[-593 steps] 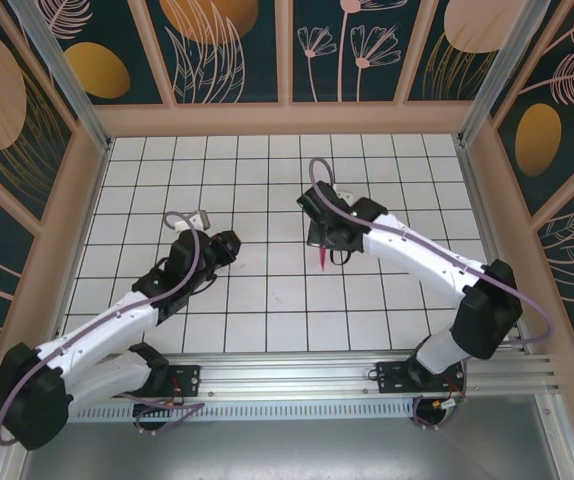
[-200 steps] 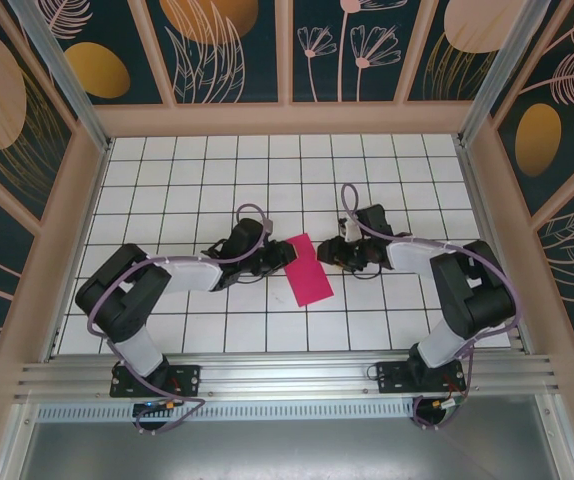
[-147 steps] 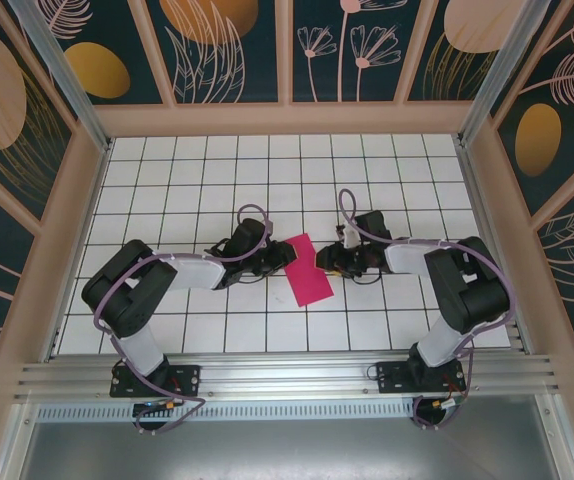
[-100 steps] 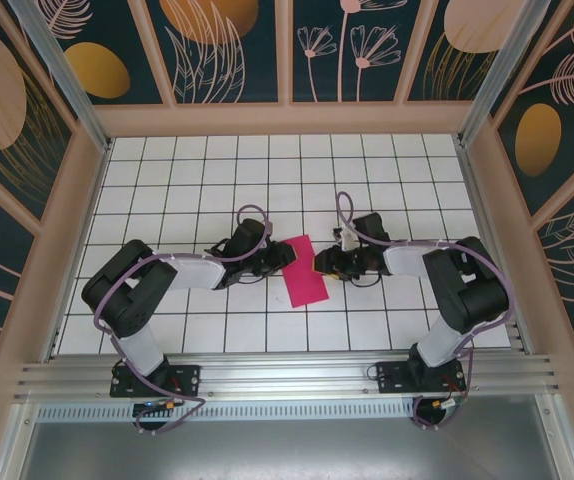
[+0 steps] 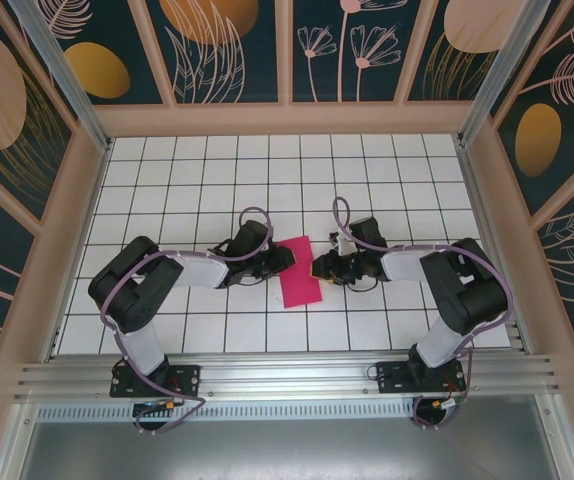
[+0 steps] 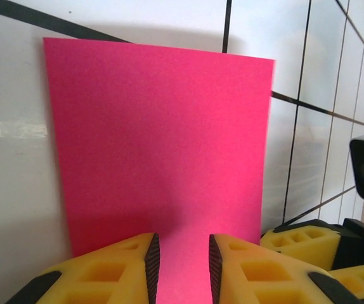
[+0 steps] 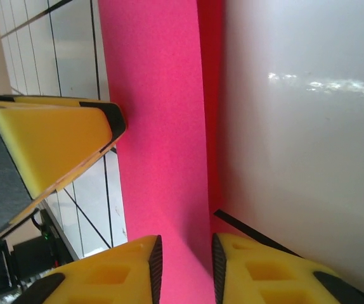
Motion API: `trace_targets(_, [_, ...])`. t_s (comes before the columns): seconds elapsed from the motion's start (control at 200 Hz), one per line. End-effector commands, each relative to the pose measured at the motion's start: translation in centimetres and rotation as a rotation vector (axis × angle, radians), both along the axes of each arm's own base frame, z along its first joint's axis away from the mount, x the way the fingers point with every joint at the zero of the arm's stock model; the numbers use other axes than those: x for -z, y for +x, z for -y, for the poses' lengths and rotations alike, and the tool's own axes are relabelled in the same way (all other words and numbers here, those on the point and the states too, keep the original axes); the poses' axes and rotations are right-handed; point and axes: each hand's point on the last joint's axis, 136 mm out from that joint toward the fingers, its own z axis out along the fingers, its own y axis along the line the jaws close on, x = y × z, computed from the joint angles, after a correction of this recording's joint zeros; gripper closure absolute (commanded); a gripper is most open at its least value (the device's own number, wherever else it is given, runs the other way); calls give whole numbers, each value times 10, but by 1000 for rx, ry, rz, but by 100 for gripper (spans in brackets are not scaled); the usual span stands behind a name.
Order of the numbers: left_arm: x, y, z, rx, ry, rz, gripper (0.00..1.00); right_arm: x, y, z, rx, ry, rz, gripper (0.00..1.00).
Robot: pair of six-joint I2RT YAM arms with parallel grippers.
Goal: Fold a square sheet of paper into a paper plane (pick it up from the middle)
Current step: Third fold the triangle at the center of the table.
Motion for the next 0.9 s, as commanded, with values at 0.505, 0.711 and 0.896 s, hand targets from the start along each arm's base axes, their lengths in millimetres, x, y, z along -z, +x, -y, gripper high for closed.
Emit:
trace_targets(0.505, [-53,-34,-15,236,155,338,51,-9,1,-1,167,28,-78,95])
trace_targets(0.711, [-44,-79,-11,376,313,463,44,-11,1,-1,227,34,-150,94])
trace_targets(0.896, [-36,-103,17,498,424,568,38,-11,2,-3,241,19,-176,94])
